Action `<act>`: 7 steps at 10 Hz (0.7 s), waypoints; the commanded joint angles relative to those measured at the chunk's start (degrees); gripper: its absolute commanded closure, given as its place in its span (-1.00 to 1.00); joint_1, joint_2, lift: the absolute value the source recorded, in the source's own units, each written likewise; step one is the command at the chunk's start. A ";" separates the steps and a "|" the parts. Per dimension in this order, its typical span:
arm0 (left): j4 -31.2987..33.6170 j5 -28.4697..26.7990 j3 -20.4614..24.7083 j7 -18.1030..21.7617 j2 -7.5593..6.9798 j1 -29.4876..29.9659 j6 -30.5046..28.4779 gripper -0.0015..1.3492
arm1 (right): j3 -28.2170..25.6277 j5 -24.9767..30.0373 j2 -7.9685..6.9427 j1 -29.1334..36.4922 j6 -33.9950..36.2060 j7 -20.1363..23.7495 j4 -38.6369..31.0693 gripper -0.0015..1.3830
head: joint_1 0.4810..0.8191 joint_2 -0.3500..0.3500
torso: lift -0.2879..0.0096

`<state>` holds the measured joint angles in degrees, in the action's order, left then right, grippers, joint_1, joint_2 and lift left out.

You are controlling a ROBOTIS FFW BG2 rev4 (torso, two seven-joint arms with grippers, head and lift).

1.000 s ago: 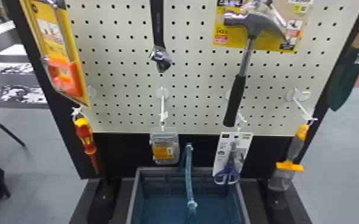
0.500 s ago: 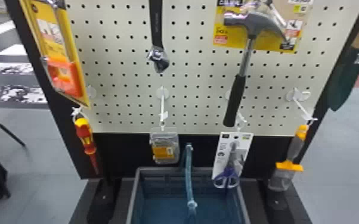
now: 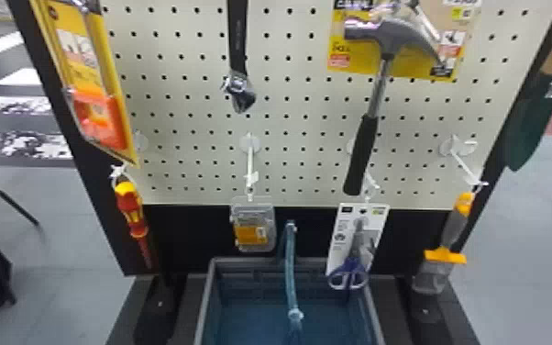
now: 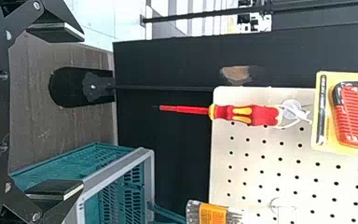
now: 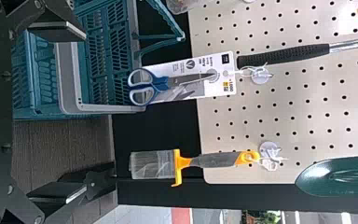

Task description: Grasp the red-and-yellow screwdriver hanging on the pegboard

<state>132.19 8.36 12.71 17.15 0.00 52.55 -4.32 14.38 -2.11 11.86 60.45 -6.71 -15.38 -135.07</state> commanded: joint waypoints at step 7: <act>-5.55 -1.24 6.10 15.46 -1.85 -21.02 -7.37 -0.72 | 0.04 0.26 -0.44 -0.37 0.03 0.00 0.41 -0.76 | -0.60 0.00 | 0.26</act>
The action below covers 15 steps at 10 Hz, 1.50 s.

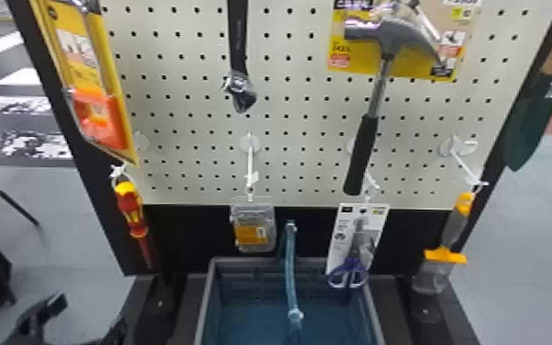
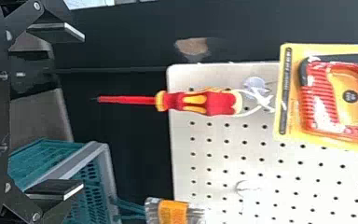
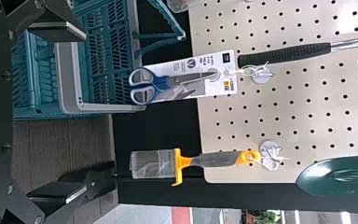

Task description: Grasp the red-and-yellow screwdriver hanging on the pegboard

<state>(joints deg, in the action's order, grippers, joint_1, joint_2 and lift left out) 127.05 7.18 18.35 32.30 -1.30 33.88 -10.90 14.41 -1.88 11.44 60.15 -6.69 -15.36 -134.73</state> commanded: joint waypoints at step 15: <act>-27.70 4.68 -4.38 27.64 -15.05 -40.00 -11.60 -0.51 | 0.00 1.61 -2.21 -2.53 1.16 4.28 1.20 -0.76 | -0.60 0.00 | 0.26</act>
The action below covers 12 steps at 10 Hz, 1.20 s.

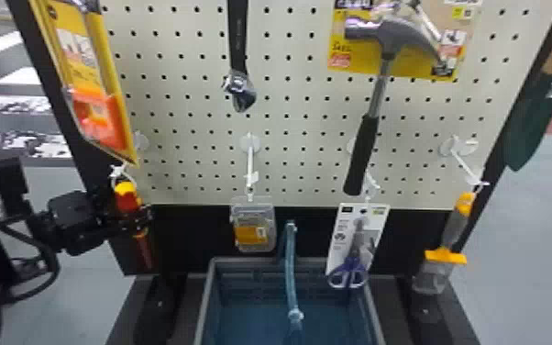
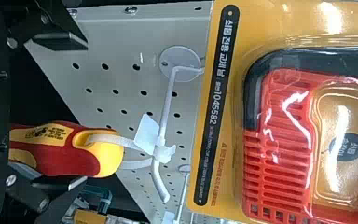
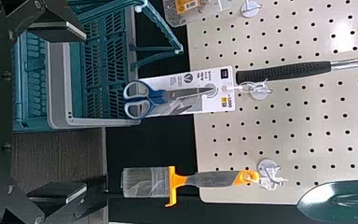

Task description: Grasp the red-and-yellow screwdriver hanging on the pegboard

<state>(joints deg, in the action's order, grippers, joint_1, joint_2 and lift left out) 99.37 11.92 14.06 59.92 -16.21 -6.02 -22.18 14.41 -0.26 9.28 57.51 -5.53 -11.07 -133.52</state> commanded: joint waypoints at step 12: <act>3.92 -3.75 -0.87 0.29 -0.84 0.27 -2.70 0.56 | 0.00 0.09 -0.31 -0.02 -0.01 0.08 0.28 -0.76 | -0.60 0.00 | 0.26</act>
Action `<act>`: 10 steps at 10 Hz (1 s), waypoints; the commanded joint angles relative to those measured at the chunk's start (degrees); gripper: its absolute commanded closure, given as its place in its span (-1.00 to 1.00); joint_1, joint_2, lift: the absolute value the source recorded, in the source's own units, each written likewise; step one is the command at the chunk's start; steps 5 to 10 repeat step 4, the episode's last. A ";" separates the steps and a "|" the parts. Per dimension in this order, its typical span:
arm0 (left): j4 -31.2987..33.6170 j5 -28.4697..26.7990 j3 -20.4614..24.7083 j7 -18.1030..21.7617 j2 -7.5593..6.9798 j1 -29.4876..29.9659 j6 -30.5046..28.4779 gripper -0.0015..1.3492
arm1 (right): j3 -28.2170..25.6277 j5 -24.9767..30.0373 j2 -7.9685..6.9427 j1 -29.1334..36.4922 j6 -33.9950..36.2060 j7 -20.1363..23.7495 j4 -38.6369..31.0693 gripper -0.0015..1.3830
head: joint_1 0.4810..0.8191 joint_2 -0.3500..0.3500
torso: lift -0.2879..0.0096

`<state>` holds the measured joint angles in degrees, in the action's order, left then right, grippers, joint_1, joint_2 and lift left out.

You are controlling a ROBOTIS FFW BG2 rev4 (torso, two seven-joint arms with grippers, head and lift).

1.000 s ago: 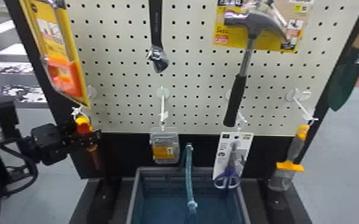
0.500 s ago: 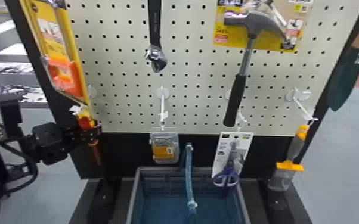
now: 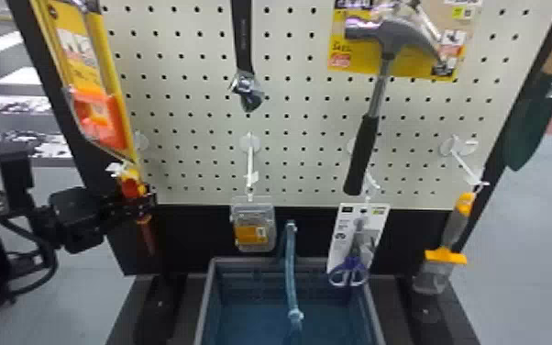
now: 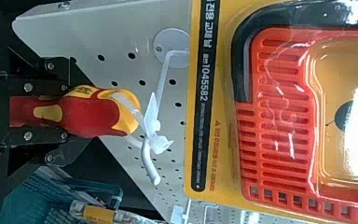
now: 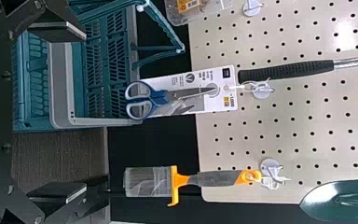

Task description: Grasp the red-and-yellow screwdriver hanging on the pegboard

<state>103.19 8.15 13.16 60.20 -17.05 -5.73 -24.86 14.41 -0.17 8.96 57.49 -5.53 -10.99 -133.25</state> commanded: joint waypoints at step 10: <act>0.24 -0.24 0.02 0.00 0.08 0.10 -0.19 0.56 | 0.00 0.08 -0.09 0.00 -0.01 0.00 0.00 -0.76 | -0.60 0.00 | 0.26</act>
